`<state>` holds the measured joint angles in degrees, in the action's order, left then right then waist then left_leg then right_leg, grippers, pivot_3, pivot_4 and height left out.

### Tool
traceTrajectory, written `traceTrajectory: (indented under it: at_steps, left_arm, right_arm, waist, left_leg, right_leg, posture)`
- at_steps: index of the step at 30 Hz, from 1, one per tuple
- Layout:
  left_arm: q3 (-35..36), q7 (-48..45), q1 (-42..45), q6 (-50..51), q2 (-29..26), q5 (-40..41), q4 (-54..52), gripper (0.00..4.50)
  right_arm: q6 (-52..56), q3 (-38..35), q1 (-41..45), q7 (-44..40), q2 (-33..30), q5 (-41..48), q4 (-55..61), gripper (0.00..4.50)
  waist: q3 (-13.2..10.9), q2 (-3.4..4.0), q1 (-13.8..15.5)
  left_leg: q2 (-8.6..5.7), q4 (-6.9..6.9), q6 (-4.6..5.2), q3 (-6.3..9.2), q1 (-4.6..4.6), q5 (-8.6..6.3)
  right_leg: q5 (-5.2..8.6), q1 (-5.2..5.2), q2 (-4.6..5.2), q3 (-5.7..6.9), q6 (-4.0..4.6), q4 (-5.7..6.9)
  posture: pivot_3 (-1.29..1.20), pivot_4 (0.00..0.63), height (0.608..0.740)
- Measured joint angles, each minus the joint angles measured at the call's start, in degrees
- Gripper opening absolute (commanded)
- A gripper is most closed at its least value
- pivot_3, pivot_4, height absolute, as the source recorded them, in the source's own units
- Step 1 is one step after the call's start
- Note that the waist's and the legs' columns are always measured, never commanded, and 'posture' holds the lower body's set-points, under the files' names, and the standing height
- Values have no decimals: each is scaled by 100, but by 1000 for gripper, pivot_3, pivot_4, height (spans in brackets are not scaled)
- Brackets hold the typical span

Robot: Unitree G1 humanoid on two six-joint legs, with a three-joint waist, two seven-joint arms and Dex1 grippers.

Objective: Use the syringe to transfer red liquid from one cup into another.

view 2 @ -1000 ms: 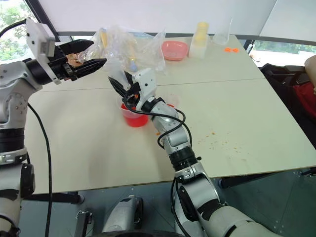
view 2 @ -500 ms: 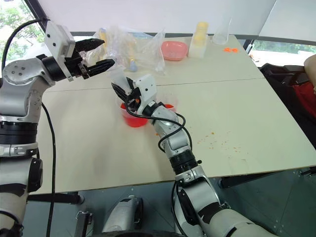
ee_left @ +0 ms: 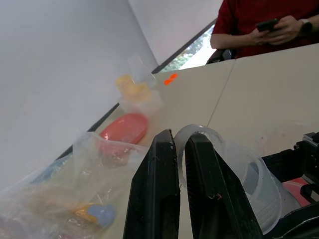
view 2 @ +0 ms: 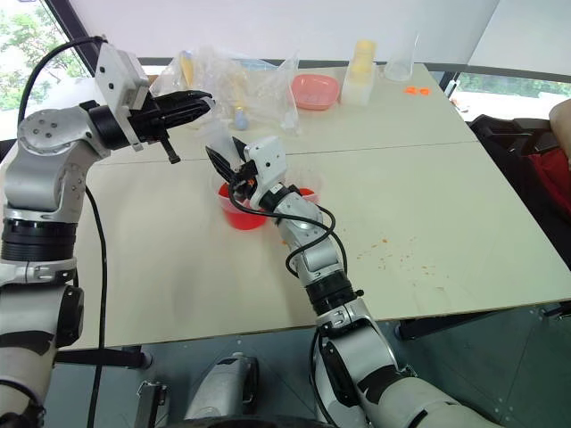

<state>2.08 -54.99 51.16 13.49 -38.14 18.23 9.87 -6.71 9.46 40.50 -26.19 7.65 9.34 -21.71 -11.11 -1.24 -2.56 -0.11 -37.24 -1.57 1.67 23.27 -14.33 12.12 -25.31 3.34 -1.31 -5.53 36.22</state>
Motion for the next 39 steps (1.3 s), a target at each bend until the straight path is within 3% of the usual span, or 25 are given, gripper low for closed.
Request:
traceTrajectory:
  at_steps: [16, 20, 26, 35, 39]
  left_arm:
    - [-69, -147, 372, -561, -72, -75, 594, 25]
    - [-16, -188, 371, -522, -203, -6, 591, 1530]
    - [446, -188, 73, 93, -416, 360, 339, 4359]
    - [1350, 672, -1207, 2158, -514, 1597, -1654, 4461]
    - [1517, 1249, -1776, 2692, -217, 1972, -2251, 4461]
  right_arm:
    - [-4, 0, 7, 35, 1, 4, -9, 1365]
    - [-5, 48, 7, 32, 1, -12, -10, 1365]
    - [-89, 224, 10, -37, 0, -104, -18, 1365]
    - [416, -136, 292, 143, -26, 92, 721, 1365]
    - [589, -313, 352, 242, -57, 189, 1120, 1365]
  waist:
    - [0, 0, -2]
    - [0, 0, -19]
    - [0, 0, -53]
    - [2, -3, -53]
    - [2, -3, 3]
  left_leg:
    - [0, 0, 0, 0, 0, 0]
    - [0, 1, 0, -1, -1, 0]
    - [3, 1, 0, 1, -3, 0]
    - [5, 1, 0, 13, 0, 0]
    - [4, 0, -1, 12, -1, 0]
  right_leg:
    - [0, -1, 0, 0, 0, 0]
    - [0, -1, -1, -1, 0, 1]
    - [0, 0, -3, -1, 0, 3]
    - [0, -2, 5, -2, 0, 2]
    - [0, -2, 8, -3, 0, 3]
  posture:
    - [0, 150, 740]
    - [0, 150, 740]
    - [0, 150, 740]
    - [0, 150, 740]
    - [0, 150, 740]
